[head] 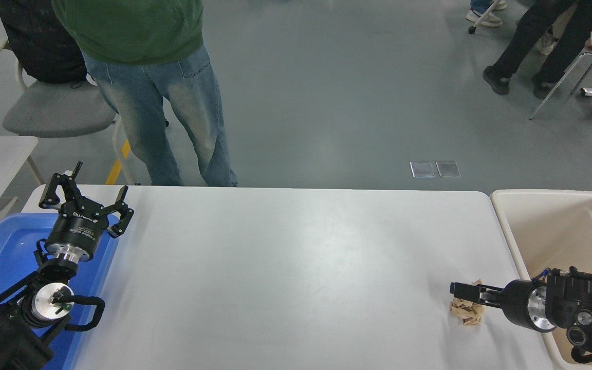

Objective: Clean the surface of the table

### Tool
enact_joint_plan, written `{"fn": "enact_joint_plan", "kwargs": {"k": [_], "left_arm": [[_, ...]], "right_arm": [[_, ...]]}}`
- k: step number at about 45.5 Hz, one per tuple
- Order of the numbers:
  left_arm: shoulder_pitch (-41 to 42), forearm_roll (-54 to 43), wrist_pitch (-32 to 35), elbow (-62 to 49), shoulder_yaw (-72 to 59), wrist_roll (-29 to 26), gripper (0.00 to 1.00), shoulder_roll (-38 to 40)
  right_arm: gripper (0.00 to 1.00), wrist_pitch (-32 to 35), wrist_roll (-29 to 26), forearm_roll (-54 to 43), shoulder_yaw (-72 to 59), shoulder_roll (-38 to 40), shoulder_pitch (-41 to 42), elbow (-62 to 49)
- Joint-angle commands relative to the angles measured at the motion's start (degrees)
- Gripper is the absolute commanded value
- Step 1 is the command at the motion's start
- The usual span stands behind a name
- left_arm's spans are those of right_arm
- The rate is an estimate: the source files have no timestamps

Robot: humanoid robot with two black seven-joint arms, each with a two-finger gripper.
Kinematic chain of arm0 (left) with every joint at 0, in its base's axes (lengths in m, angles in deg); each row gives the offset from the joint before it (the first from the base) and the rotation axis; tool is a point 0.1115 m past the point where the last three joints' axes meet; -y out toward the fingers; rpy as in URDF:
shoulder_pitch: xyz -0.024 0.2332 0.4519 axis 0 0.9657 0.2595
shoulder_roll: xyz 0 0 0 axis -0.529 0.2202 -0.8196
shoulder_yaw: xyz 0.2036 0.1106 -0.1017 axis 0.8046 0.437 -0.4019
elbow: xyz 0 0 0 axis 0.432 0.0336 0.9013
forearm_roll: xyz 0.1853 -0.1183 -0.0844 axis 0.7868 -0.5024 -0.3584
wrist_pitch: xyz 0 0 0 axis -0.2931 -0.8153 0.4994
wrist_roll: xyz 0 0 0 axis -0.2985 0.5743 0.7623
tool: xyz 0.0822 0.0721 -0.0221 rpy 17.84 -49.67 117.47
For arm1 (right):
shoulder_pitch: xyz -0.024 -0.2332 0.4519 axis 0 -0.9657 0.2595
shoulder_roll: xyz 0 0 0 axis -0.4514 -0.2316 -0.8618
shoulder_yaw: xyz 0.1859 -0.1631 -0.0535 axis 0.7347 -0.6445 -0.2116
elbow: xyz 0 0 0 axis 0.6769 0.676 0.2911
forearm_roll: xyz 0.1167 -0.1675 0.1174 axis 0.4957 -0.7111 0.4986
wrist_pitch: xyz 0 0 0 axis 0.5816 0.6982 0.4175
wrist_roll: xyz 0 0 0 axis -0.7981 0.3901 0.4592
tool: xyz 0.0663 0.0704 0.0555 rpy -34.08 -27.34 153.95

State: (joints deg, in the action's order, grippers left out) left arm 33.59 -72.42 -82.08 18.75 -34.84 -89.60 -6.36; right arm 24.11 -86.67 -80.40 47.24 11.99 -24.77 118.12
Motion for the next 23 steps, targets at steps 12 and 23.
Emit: {"fn": "enact_joint_plan", "kwargs": {"k": [12, 23], "left_arm": [[0.0, 0.0, 0.0, 0.0, 0.0, 0.0, 0.99, -0.1], [0.0, 0.0, 0.0, 0.0, 0.0, 0.0, 0.99, 0.0]], "right_arm": [[1.00, -3.3, 0.0, -0.1, -0.4, -3.4, -0.9, -3.3], [1.00, -3.9, 0.1, -0.1, -0.5, -5.2, -1.2, -4.5]]}}
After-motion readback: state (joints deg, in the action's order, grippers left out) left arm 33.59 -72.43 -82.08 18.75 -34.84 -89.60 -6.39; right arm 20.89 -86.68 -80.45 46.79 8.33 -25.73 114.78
